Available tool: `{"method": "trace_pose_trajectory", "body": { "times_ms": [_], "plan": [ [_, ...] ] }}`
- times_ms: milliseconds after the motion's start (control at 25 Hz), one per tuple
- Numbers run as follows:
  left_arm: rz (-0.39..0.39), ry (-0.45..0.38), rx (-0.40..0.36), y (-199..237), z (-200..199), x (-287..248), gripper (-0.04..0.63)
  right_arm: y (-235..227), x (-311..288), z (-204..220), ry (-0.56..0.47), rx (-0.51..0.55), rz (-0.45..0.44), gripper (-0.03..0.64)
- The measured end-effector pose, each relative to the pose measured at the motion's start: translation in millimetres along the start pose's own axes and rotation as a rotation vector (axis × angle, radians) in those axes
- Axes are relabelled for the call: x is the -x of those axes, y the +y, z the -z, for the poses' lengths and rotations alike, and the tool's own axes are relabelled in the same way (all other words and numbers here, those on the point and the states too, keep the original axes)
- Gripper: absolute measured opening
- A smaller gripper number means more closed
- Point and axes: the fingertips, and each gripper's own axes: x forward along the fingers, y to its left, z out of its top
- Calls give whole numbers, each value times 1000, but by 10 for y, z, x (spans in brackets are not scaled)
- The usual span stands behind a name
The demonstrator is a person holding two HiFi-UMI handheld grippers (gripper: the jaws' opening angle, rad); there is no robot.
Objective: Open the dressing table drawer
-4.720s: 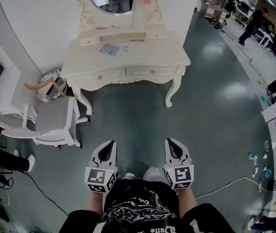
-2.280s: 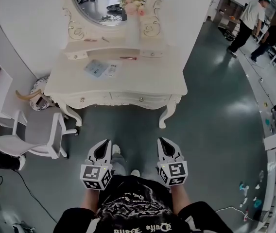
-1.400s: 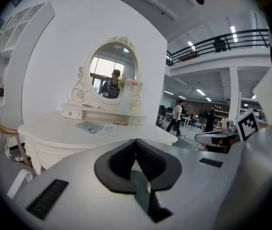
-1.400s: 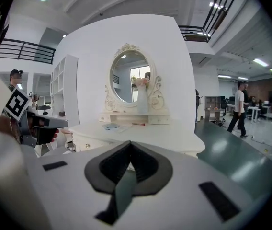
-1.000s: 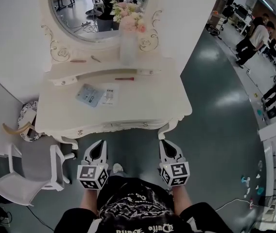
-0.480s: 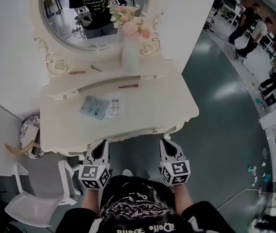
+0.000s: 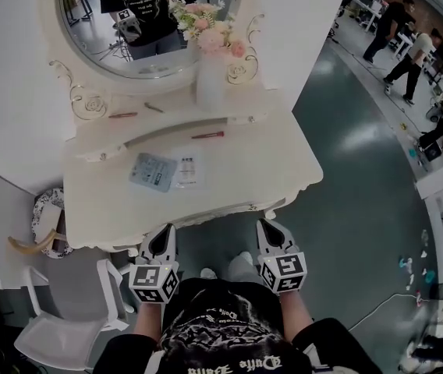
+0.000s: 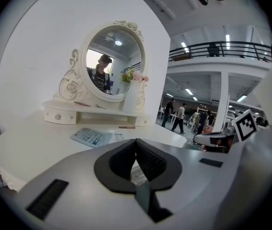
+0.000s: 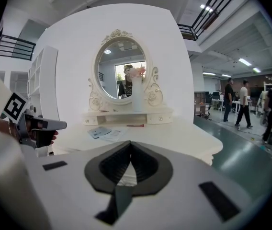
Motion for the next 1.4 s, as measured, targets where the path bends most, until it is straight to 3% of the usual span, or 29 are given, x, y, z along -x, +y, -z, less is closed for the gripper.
{"method": "trace_pose_trajectory", "body": {
  "times_ms": [400, 1400],
  "plan": [
    [-61, 4, 21, 113, -3, -89, 17, -158, -193, 5, 14, -20, -13, 12],
    [-214, -25, 38, 220, -473, -1029, 17, -946, -1443, -638, 11, 25, -90, 12]
  ]
}}
